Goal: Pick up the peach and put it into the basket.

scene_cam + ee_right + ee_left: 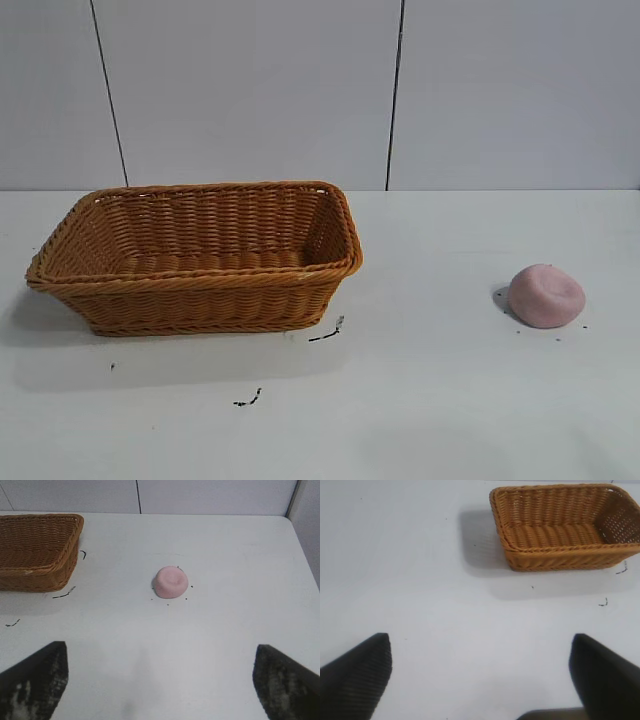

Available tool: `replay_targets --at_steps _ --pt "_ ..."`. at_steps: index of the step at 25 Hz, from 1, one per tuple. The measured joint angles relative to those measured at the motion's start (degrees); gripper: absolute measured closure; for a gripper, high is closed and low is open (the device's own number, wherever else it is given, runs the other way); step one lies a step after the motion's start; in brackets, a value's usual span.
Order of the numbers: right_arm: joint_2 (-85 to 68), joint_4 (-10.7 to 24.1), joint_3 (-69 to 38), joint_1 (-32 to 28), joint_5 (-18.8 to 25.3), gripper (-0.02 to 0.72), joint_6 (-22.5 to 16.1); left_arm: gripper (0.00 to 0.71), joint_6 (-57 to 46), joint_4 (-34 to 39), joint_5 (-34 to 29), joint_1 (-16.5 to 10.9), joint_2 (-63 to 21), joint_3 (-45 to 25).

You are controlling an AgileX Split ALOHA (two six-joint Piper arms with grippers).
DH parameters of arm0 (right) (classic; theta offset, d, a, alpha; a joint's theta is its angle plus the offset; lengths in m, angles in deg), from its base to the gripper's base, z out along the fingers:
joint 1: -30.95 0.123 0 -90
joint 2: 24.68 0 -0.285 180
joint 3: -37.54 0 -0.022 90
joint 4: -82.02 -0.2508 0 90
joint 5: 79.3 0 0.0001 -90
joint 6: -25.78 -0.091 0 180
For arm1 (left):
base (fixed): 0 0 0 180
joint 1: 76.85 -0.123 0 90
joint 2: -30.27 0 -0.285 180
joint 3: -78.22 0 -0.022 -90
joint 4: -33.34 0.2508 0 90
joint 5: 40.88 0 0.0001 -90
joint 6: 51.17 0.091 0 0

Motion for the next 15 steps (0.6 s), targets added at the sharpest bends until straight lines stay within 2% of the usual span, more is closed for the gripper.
replay_targets --at_steps 11,15 --pt "0.22 0.05 0.10 0.00 -0.13 0.008 0.00 0.017 0.00 0.00 0.00 0.00 0.00 0.00" --pt "6.60 0.05 2.17 0.00 -1.94 0.008 0.00 0.017 0.00 0.00 0.00 0.00 0.00 0.00"
